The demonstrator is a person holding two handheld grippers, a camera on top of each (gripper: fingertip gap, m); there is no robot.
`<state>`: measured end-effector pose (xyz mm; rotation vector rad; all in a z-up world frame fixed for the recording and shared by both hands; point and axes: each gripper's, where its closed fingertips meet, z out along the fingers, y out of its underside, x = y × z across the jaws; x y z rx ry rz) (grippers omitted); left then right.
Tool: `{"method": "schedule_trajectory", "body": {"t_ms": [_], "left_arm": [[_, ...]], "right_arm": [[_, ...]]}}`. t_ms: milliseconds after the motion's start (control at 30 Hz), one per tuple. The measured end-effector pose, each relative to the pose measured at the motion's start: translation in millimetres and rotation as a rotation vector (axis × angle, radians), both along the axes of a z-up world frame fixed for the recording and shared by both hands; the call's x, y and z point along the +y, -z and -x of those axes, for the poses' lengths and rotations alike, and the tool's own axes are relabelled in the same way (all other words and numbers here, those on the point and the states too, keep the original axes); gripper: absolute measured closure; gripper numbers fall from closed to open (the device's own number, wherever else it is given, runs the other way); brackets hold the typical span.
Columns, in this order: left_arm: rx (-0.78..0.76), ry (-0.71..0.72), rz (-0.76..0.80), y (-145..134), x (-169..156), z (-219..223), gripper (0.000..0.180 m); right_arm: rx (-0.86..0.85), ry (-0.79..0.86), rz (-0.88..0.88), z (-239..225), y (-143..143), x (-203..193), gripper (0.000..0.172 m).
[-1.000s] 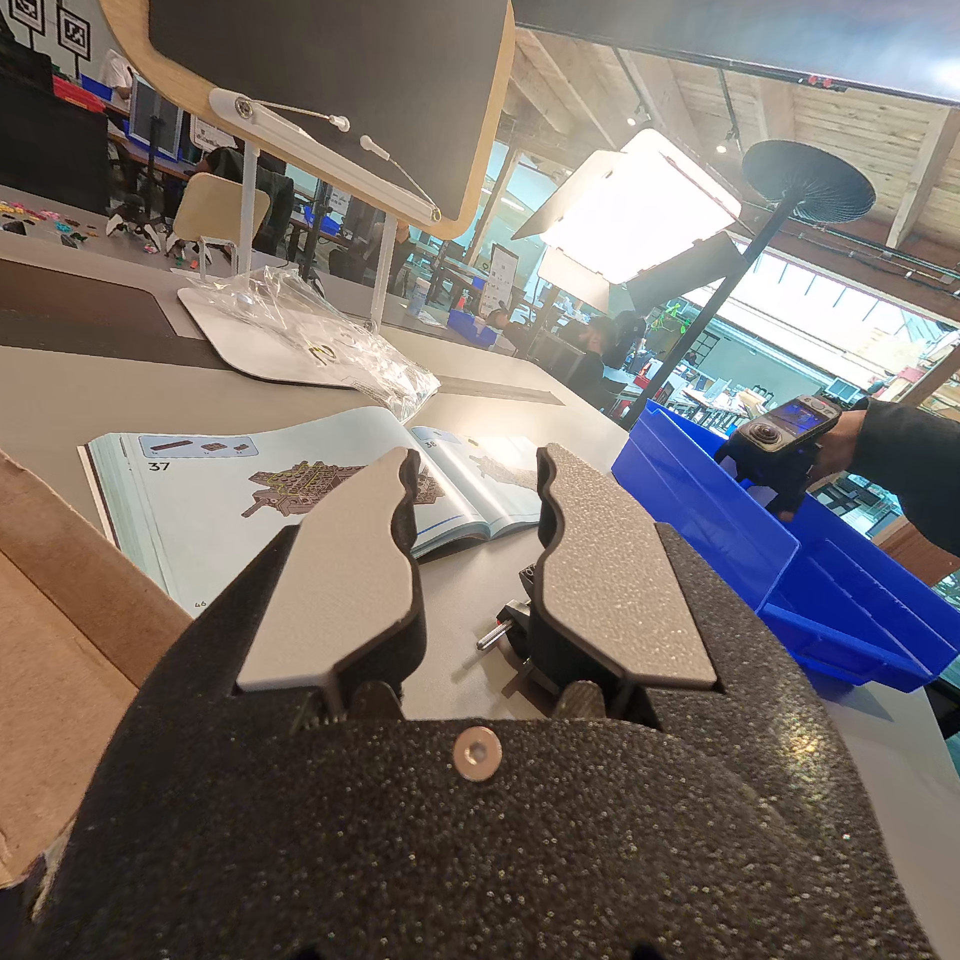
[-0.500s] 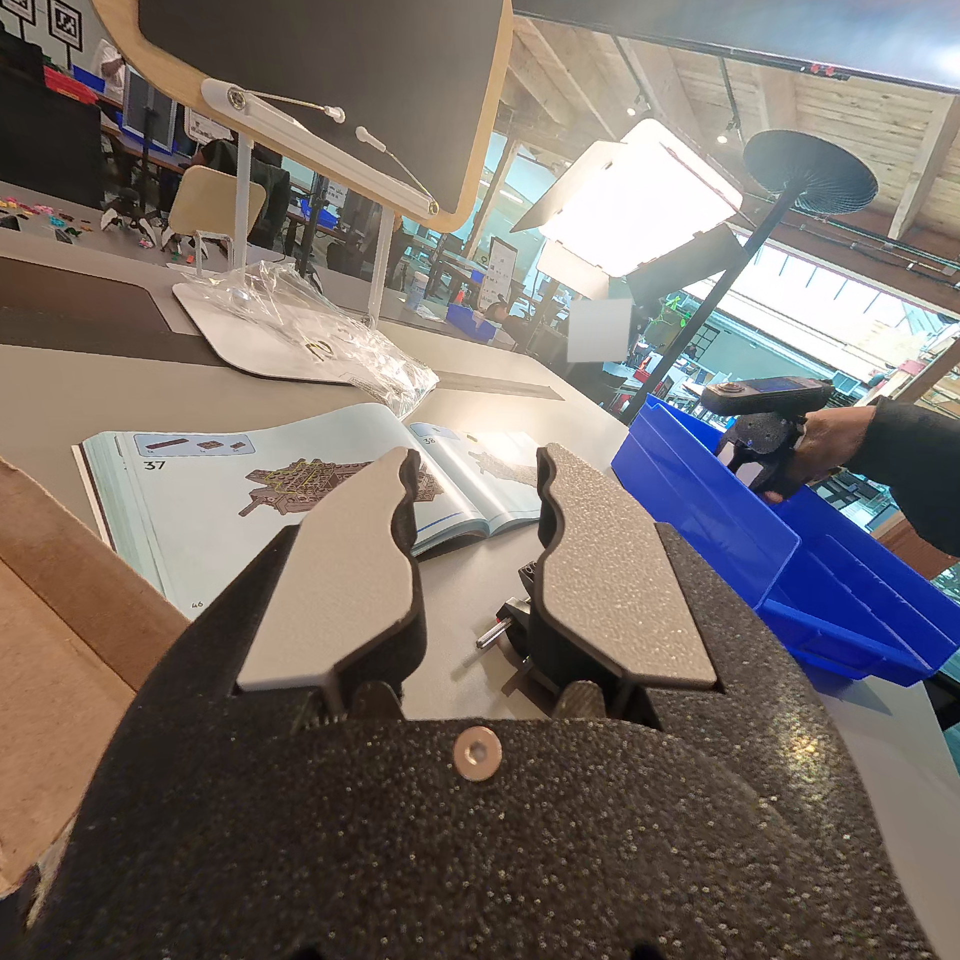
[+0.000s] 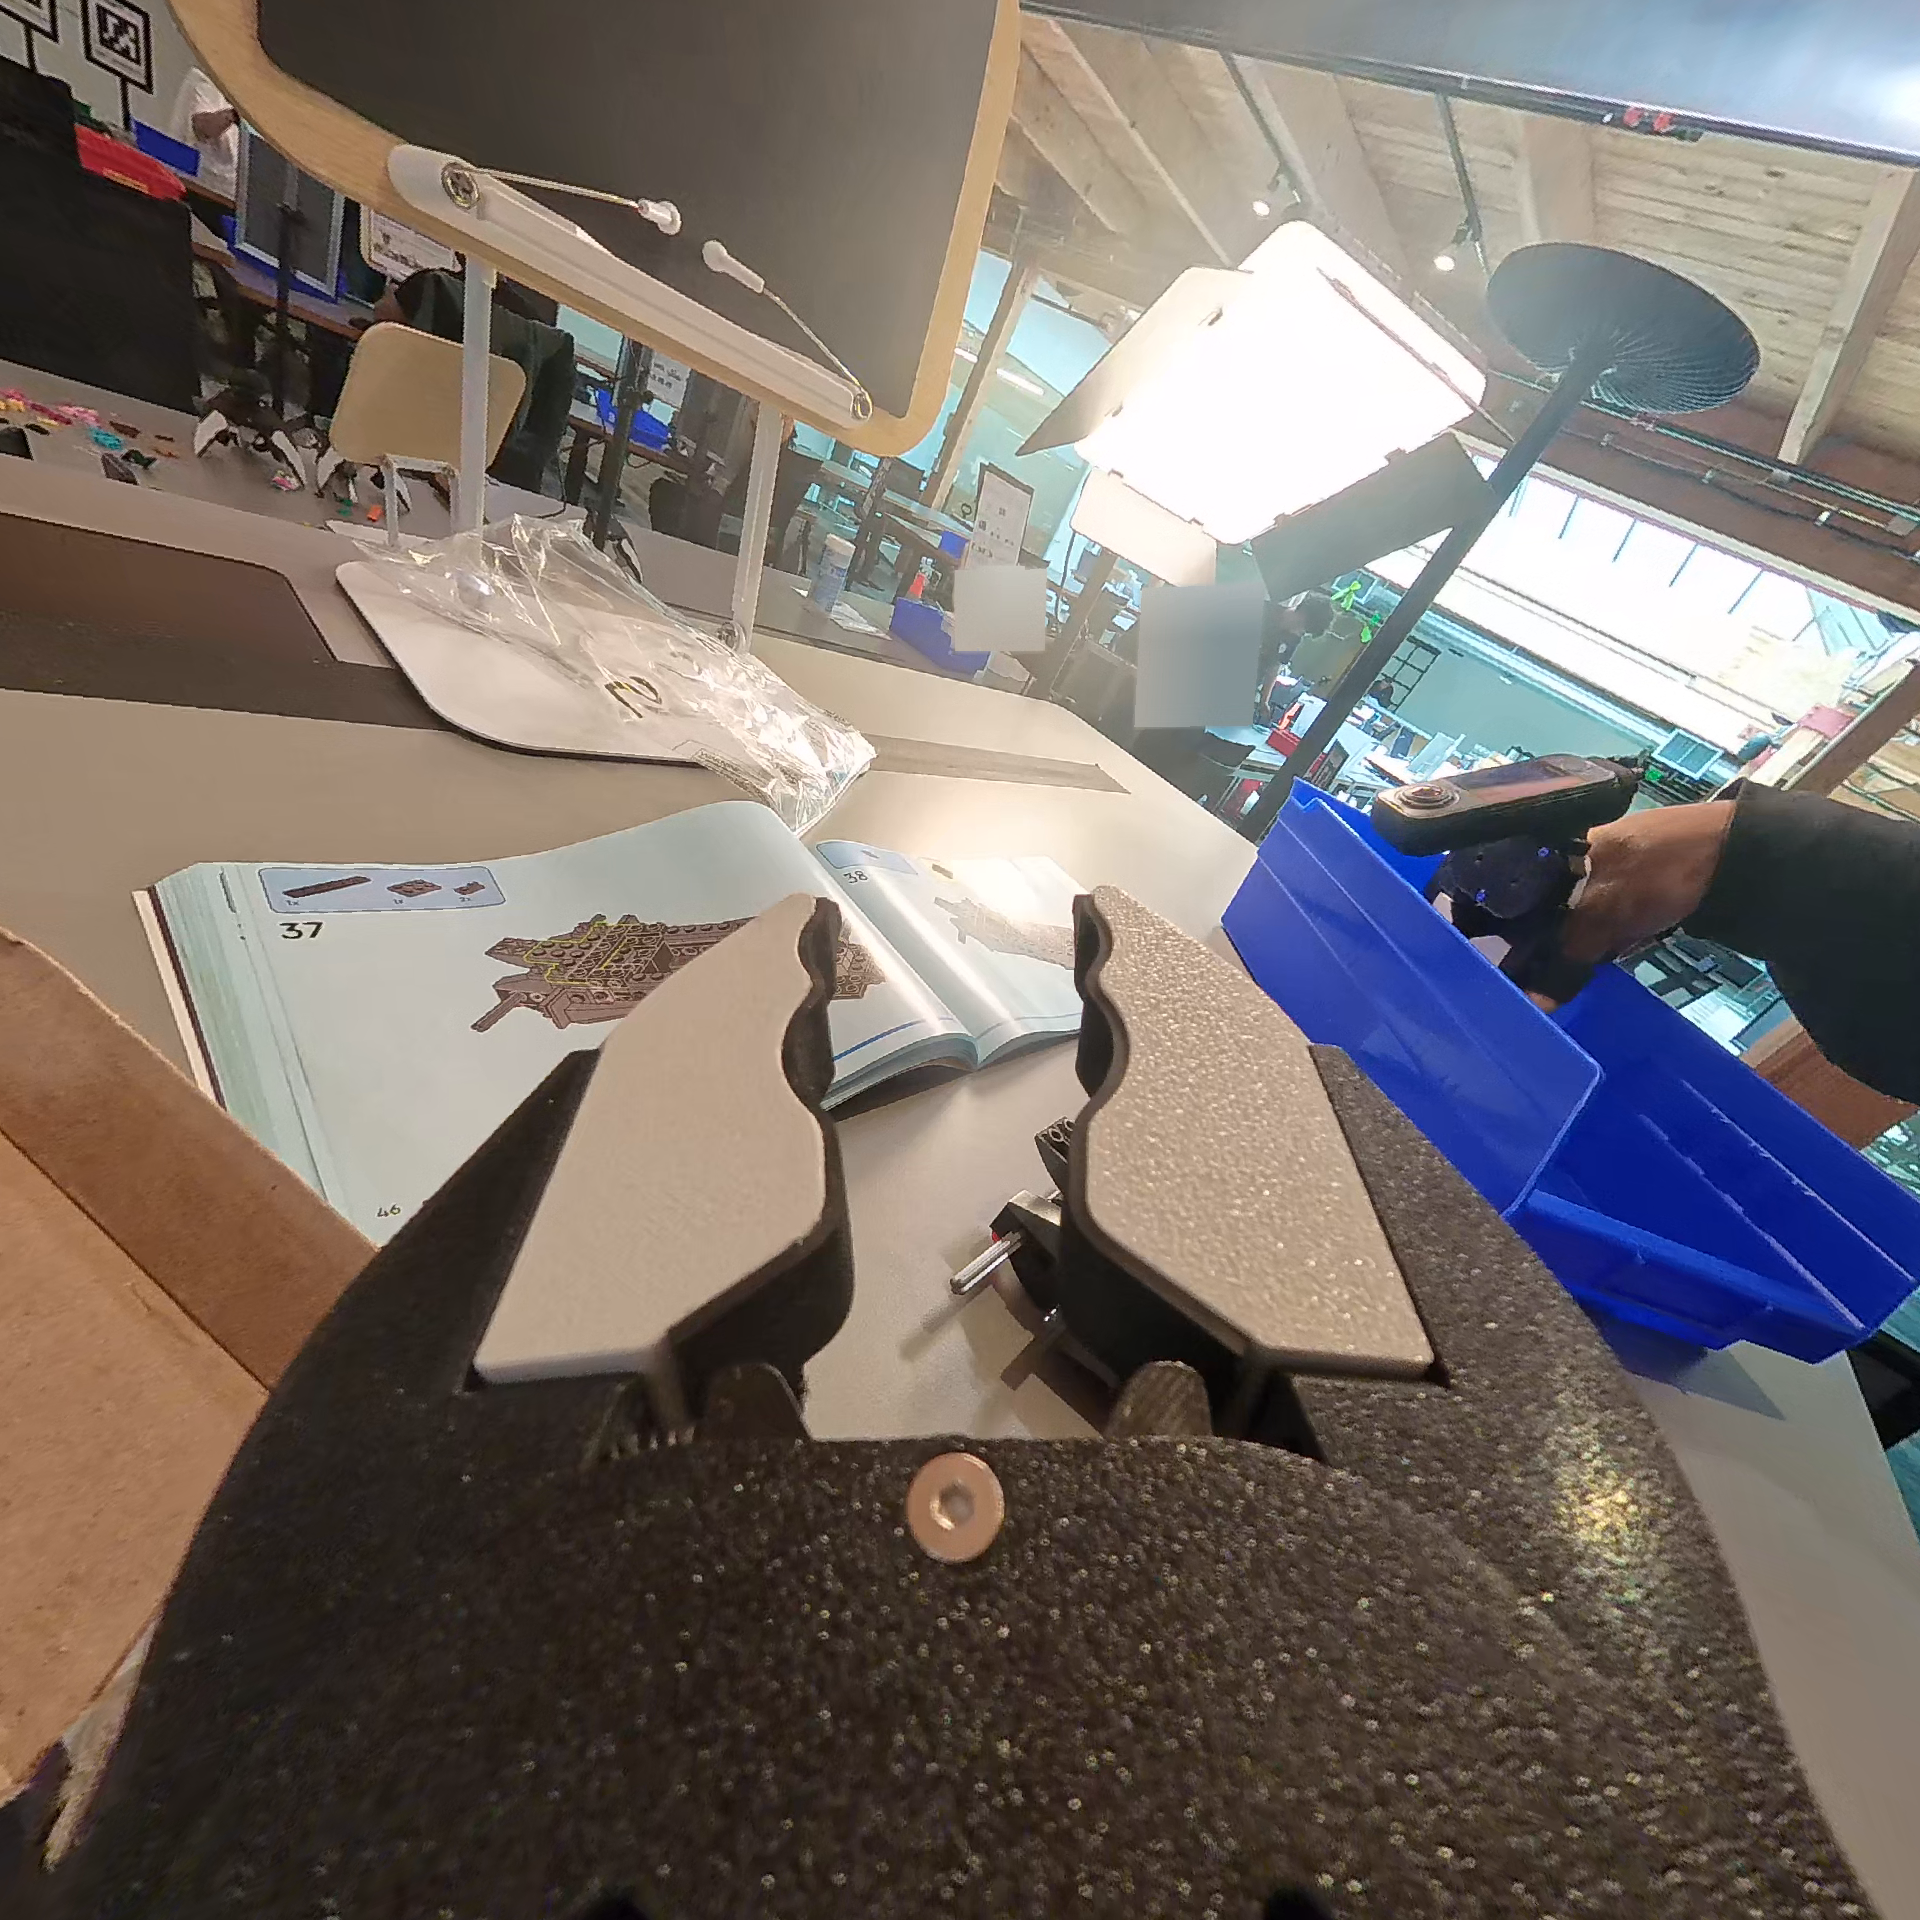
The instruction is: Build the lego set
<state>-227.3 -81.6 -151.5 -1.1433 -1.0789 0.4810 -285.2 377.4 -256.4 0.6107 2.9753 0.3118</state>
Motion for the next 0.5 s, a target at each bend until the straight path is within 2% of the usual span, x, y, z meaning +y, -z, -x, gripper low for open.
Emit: {"method": "schedule_trajectory", "body": {"t_ms": [333, 500], "left_arm": [[0.000, 0.005, 0.003, 0, 1, 0, 0.136], [0.002, 0.005, 0.003, 0, 1, 0, 0.136]], "right_arm": [[0.022, -0.035, 0.014, -2, -2, -1, 0.162], [0.061, -0.041, 0.047, -8, -19, -6, 0.162]]}}
